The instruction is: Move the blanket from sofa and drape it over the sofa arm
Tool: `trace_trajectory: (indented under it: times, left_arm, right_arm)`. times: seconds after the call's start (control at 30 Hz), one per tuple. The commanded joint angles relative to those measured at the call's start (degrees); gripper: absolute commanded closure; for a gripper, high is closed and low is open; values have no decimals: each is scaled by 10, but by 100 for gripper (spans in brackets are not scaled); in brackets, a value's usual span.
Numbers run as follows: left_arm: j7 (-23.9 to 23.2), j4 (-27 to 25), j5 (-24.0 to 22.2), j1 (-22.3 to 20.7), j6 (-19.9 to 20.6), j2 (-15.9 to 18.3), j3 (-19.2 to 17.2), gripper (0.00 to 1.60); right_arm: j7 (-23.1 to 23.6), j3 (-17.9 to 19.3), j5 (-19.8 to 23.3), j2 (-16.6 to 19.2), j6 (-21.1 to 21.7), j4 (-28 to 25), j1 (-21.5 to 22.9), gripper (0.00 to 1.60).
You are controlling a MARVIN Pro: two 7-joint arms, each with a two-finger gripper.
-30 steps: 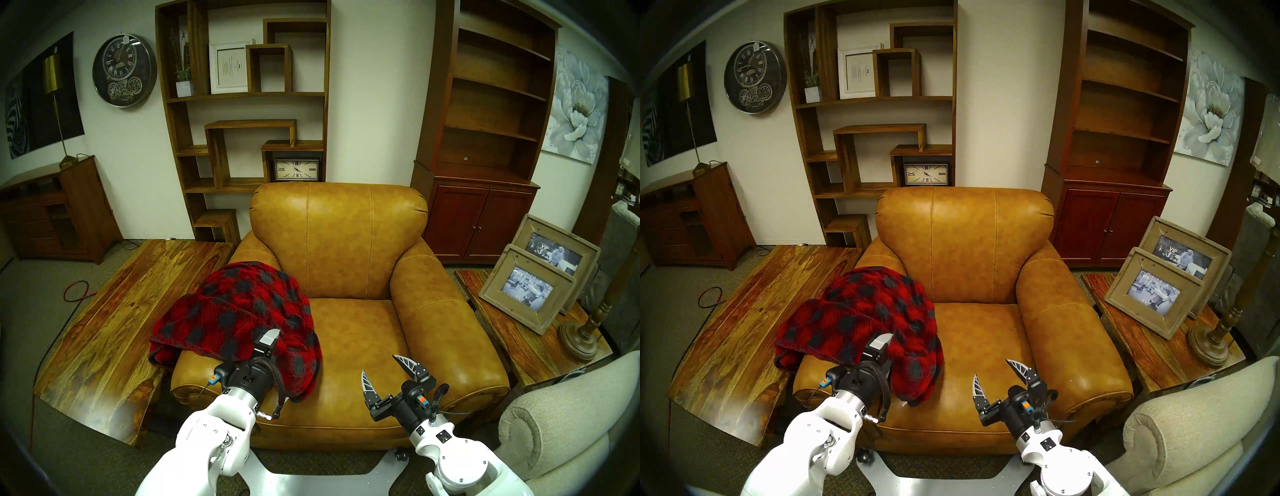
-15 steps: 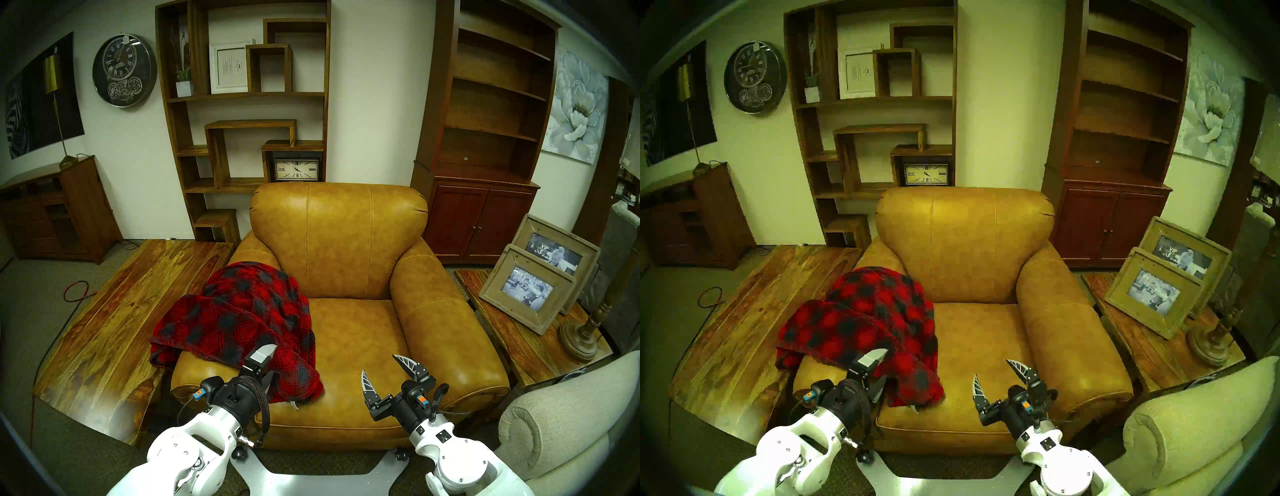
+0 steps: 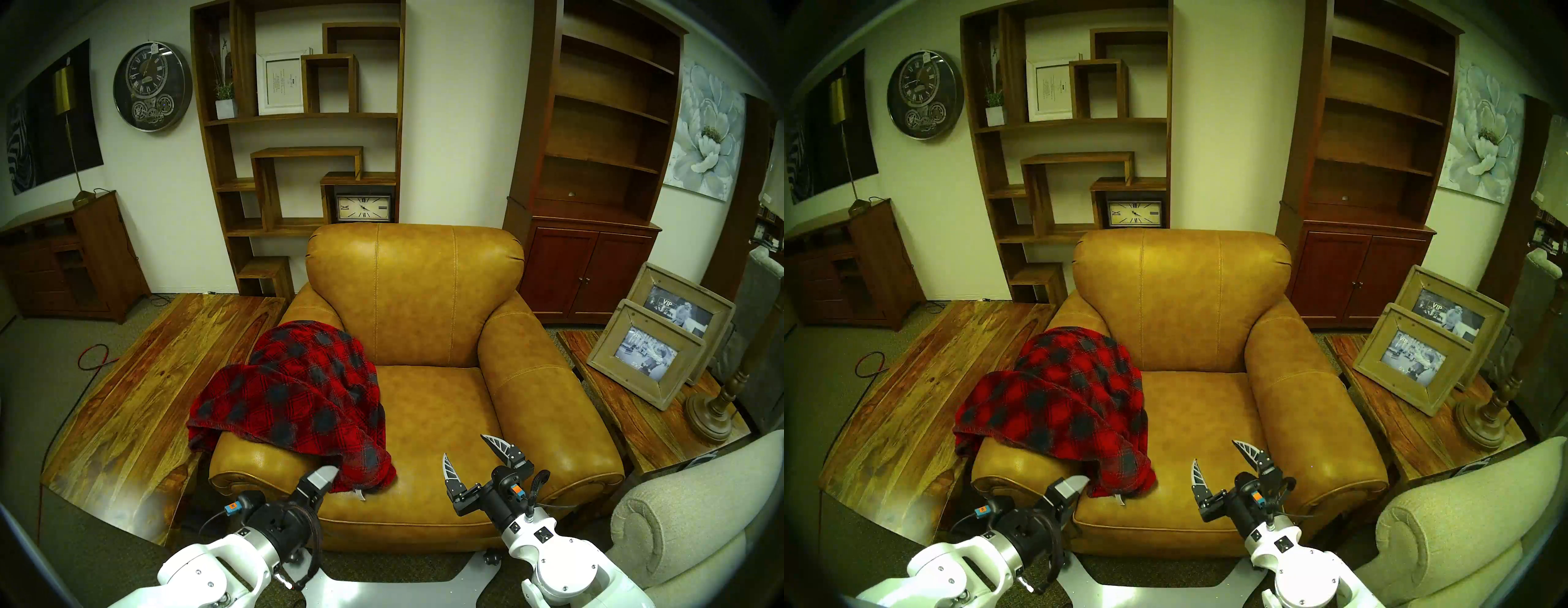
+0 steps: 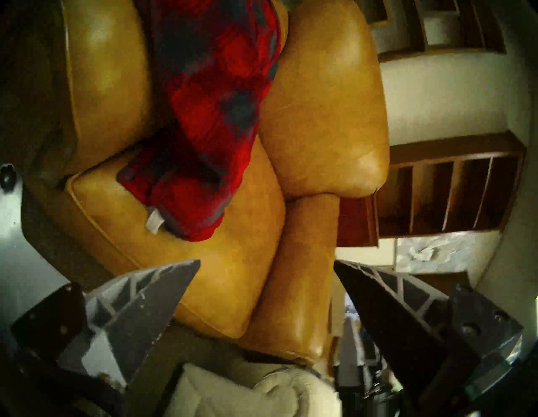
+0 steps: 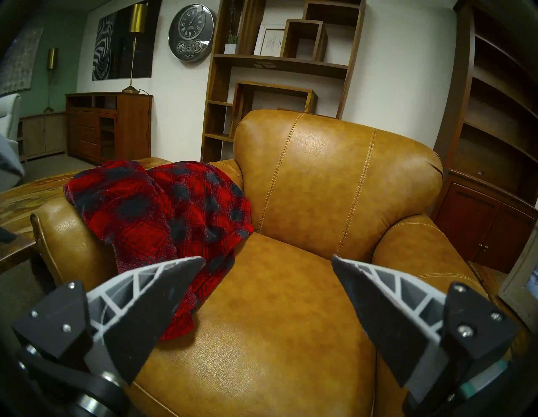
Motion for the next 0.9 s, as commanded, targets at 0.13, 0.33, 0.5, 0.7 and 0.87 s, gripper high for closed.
trace_trajectory:
  times: [0.13,0.33,0.5,0.7,0.87]
  left_arm:
    - [-26,-6,206,-26,-69,1,93,0]
    - [-37,15,314,-24,-125,13,127,0]
    - [-17,42,376,-14,-176,-28,109,0]
    - [-31,63,358,-11,-232,-56,93,0]
    - [-70,71,318,-28,-232,-55,103,0]
  right_arm:
    - [0,-1,-1,2,-3,-14,2,0]
    - [-1,-1,0,3,-3,-14,2,0]
    - [-2,-2,1,4,-2,-16,2,0]
    - [-3,-3,1,6,-1,-16,1,0]
    - [-3,-3,2,6,-1,-16,2,0]
